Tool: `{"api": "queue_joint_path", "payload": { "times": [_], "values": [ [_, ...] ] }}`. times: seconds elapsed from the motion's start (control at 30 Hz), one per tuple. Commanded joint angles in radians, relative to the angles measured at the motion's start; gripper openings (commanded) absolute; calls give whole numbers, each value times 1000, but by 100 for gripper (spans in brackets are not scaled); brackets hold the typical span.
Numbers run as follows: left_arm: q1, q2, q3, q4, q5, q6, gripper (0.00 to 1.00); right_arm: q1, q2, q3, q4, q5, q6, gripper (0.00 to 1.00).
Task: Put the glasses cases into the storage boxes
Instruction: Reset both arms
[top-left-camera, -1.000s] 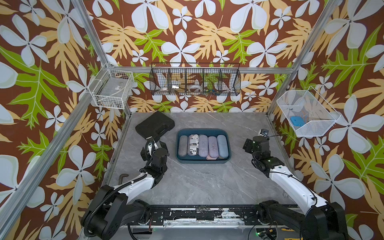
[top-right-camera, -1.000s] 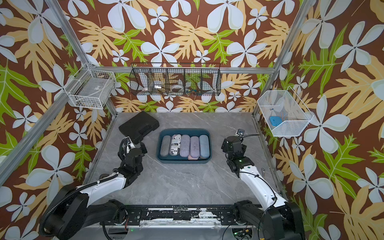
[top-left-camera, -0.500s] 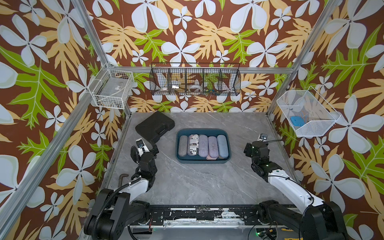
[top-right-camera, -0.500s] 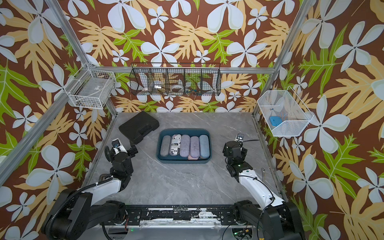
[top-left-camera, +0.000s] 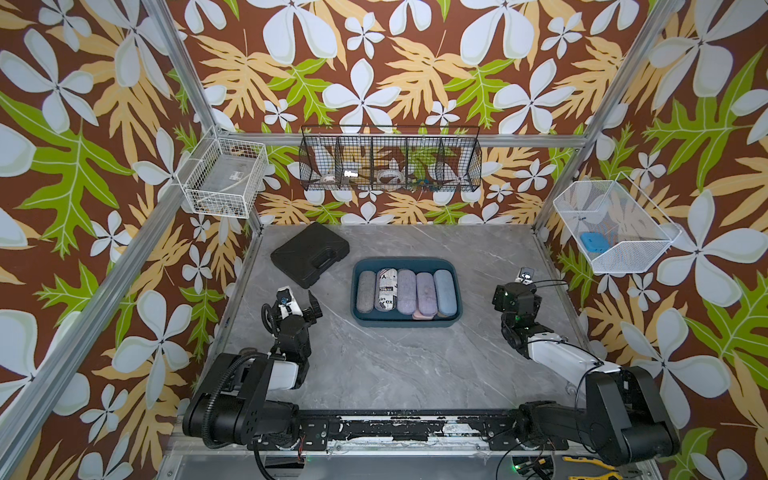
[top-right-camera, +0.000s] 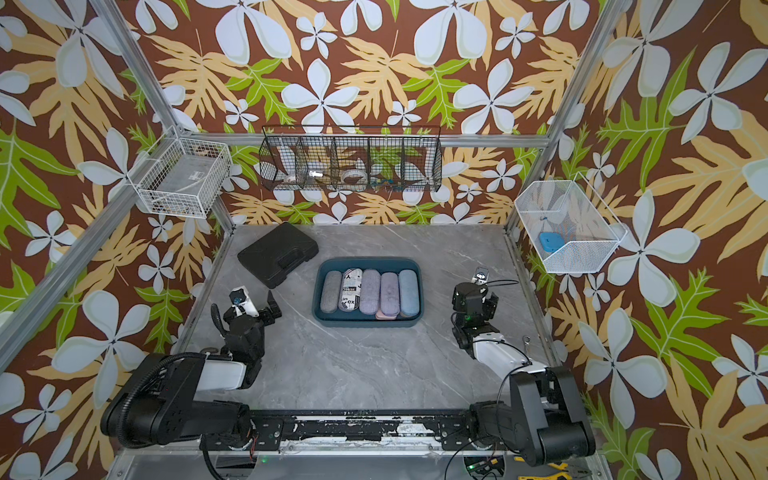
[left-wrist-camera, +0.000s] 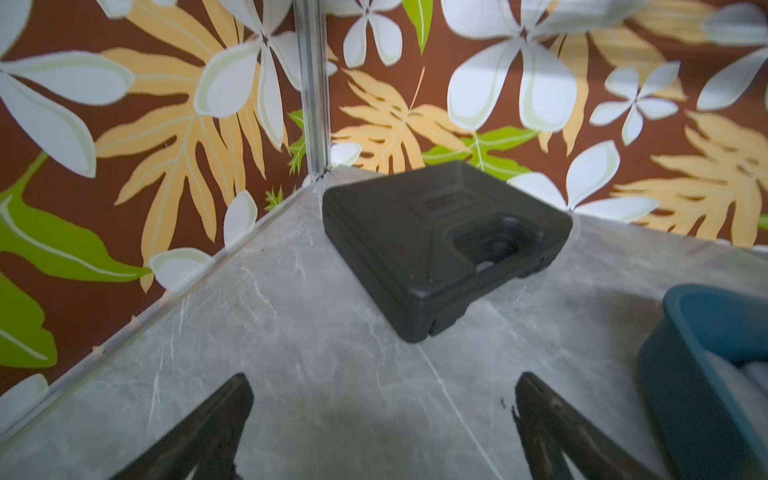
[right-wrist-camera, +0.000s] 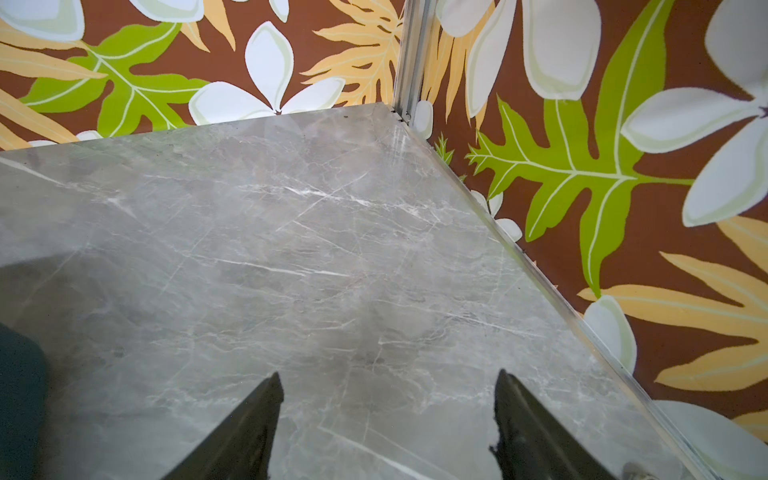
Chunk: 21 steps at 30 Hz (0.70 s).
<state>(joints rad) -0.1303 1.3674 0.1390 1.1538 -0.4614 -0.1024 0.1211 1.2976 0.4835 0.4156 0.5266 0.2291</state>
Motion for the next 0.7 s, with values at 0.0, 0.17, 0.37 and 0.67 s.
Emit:
{"api": "queue_joint_path", "payload": {
  "times": [0.0, 0.17, 0.37, 0.67],
  "values": [
    [8, 23, -7, 175, 12, 14, 100, -20, 36, -22, 122, -2, -53, 80],
    [8, -6, 6, 96, 18, -5, 100, -83, 118, -65, 294, -66, -63, 83],
    [8, 8, -1, 136, 18, 2, 100, -110, 168, -55, 355, -180, -107, 86],
    [8, 6, 1, 129, 18, 0, 100, -96, 152, -124, 475, -313, -178, 100]
  ]
}}
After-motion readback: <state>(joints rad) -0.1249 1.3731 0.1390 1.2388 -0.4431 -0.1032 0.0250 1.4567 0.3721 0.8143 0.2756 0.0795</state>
